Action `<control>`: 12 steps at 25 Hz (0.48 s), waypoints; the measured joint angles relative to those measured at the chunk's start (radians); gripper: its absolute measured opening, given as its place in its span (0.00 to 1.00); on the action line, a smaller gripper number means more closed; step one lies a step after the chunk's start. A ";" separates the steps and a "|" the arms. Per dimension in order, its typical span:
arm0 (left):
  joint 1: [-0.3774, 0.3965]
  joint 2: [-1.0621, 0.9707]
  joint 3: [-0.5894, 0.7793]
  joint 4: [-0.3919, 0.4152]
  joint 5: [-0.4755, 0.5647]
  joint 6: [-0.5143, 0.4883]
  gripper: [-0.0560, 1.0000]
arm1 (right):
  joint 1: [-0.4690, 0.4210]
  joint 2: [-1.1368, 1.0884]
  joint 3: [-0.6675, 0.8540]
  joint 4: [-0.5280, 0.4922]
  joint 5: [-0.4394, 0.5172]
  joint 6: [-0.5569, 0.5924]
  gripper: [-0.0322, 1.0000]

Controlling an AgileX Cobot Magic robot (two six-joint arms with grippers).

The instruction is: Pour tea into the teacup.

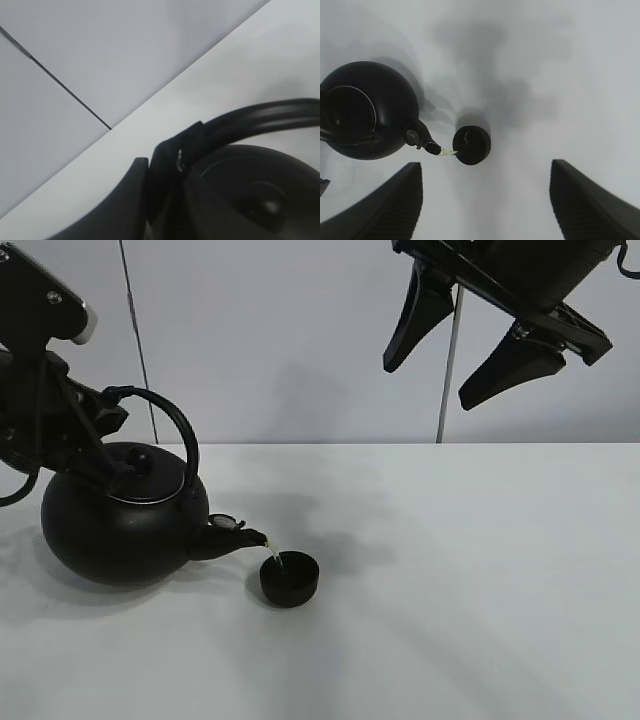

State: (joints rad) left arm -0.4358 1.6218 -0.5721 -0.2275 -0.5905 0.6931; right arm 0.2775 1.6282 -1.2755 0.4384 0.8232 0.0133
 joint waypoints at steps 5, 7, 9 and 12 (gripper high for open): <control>0.000 0.000 0.000 0.000 0.001 0.000 0.16 | 0.000 0.000 0.000 0.000 0.000 0.000 0.51; 0.000 0.000 0.000 -0.001 0.001 -0.002 0.16 | 0.000 0.000 0.000 0.000 0.000 0.000 0.51; 0.000 0.000 0.000 -0.003 0.001 -0.006 0.16 | 0.000 0.000 0.000 0.000 0.000 0.000 0.51; 0.000 0.000 0.000 -0.003 0.001 -0.013 0.16 | 0.000 0.000 0.000 0.000 0.000 0.000 0.51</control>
State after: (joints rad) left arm -0.4358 1.6218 -0.5721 -0.2308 -0.5891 0.6802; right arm 0.2775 1.6282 -1.2755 0.4384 0.8232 0.0133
